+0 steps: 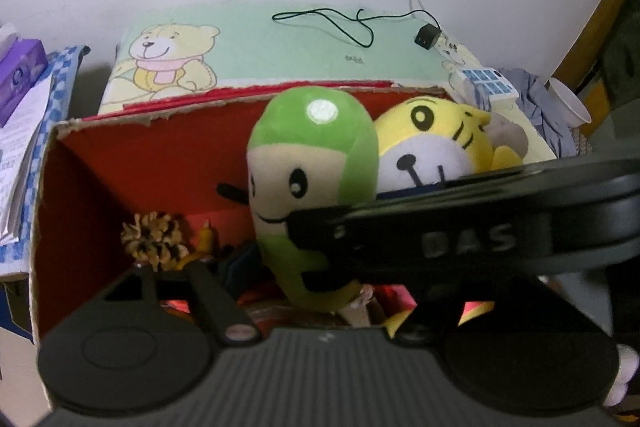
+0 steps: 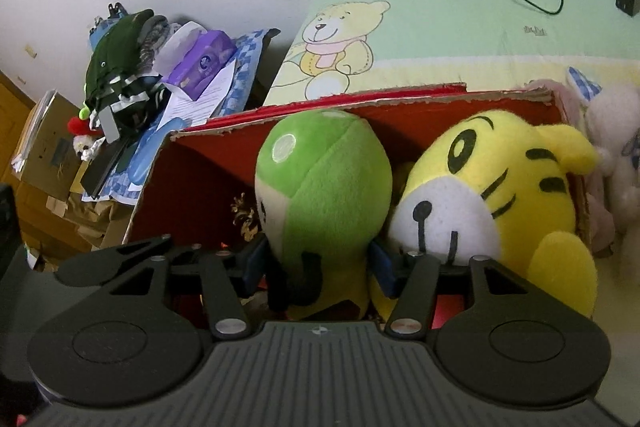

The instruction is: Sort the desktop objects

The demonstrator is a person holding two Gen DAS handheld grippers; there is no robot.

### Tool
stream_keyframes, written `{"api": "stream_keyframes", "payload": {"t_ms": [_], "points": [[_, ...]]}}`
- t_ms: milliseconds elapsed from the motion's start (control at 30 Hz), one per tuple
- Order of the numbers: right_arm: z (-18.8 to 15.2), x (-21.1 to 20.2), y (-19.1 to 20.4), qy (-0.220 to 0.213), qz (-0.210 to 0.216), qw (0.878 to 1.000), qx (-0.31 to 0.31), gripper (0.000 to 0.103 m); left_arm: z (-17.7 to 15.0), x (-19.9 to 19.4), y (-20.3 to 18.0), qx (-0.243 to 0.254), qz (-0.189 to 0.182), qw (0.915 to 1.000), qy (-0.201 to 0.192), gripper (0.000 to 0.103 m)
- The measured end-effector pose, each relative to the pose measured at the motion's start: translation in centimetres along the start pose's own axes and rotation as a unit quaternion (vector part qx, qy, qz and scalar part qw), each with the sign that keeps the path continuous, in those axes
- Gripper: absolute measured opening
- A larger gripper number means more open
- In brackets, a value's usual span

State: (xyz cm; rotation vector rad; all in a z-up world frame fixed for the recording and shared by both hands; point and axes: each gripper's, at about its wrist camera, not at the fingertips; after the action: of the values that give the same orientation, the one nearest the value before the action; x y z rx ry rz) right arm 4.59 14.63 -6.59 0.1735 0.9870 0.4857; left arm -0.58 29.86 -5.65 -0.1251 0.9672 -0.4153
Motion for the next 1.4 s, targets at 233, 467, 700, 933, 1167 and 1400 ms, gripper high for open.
{"api": "stream_keyframes", "payload": {"t_ms": [233,467,700,933,1167,1400], "points": [[-0.3,-3.4,-1.1,-0.087,0.012,0.996,0.019,0.050,-0.7,-0.1,-0.5,0.020,0.010,0.9997,0.001,0.075],[0.4,-2.3,-2.0,-0.097,0.012,0.994,0.043,0.033,-0.8,0.8,-1.8,0.036,0.011,0.9993,0.007,0.077],[0.5,-0.9,-2.4,-0.082,-0.002,0.996,0.032,0.031,-0.9,1.3,-1.5,0.025,0.013,0.9995,0.014,0.077],[0.4,-1.3,-2.6,-0.090,0.006,0.995,0.043,0.032,-0.5,1.8,-1.2,0.014,0.039,0.9989,0.022,0.077],[0.0,-2.5,-3.0,-0.110,0.028,0.992,0.050,0.031,-0.3,1.6,-1.6,0.021,0.060,0.9978,0.017,0.079],[-0.5,-2.5,-3.1,-0.112,0.017,0.993,0.039,0.029,-0.2,2.3,-1.9,0.024,0.089,0.9954,0.028,0.079]]}}
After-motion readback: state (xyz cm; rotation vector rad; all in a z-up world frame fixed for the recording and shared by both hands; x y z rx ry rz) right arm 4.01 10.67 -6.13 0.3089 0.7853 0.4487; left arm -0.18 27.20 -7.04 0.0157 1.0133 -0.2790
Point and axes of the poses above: each gripper's, at about its wrist camera, not at the fingertips, and x roughly the way its jaws point, y to its left, z to its top, and after that the axes turned 6 degrees about -x, right-handed
